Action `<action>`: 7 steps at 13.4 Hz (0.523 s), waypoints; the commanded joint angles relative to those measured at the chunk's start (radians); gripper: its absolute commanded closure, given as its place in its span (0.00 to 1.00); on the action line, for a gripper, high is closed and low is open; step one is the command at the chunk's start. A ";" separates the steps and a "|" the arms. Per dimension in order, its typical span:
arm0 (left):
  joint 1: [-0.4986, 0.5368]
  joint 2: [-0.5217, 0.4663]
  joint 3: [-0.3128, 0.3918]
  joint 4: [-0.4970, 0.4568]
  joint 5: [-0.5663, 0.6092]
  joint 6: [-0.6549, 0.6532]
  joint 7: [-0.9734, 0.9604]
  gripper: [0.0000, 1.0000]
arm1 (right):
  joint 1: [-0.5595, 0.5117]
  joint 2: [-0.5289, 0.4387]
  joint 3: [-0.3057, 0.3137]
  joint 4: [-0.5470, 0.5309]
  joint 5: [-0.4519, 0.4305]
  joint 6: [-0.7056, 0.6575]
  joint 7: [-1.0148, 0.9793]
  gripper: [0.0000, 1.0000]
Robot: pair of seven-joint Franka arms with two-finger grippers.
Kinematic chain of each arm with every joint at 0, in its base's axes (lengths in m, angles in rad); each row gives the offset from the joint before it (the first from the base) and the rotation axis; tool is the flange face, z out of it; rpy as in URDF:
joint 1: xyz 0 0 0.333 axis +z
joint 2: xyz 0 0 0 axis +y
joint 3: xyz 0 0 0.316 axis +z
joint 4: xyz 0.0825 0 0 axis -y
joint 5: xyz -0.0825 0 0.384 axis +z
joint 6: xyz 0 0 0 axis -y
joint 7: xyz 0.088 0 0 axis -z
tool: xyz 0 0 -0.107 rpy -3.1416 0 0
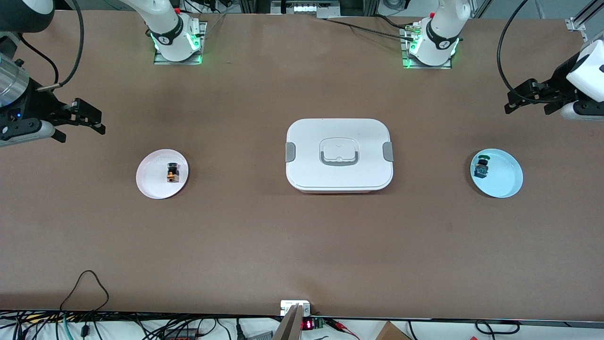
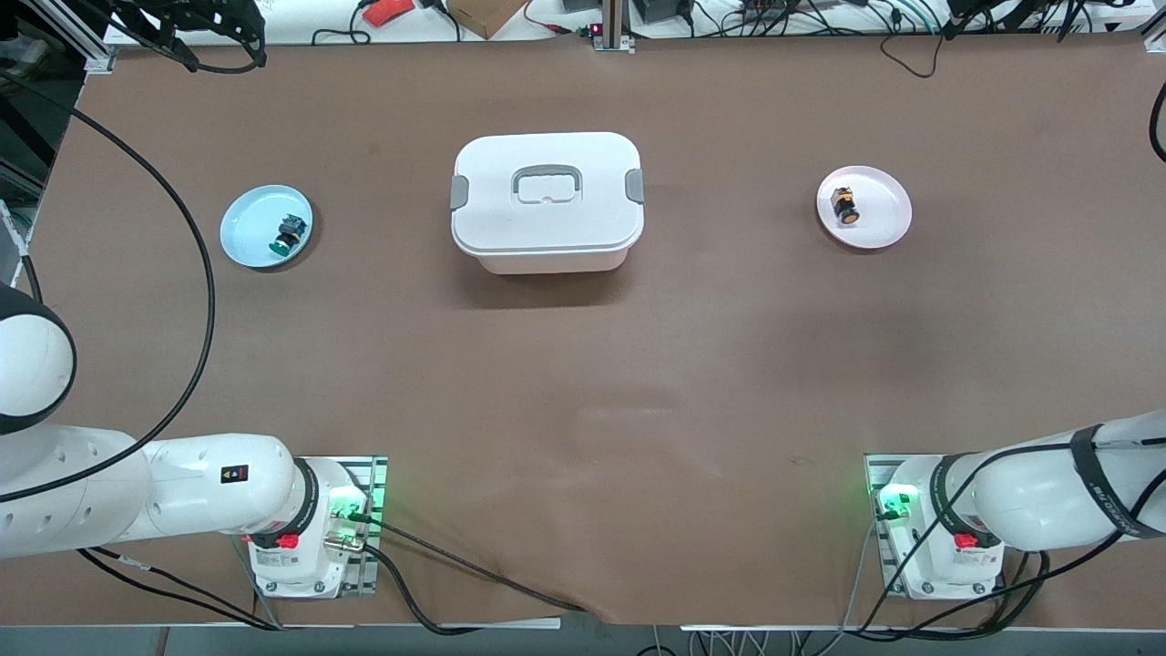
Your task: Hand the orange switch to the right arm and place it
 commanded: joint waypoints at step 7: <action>0.009 -0.018 -0.008 -0.013 0.030 0.000 -0.002 0.00 | -0.173 0.004 0.176 0.019 0.009 -0.048 -0.007 0.00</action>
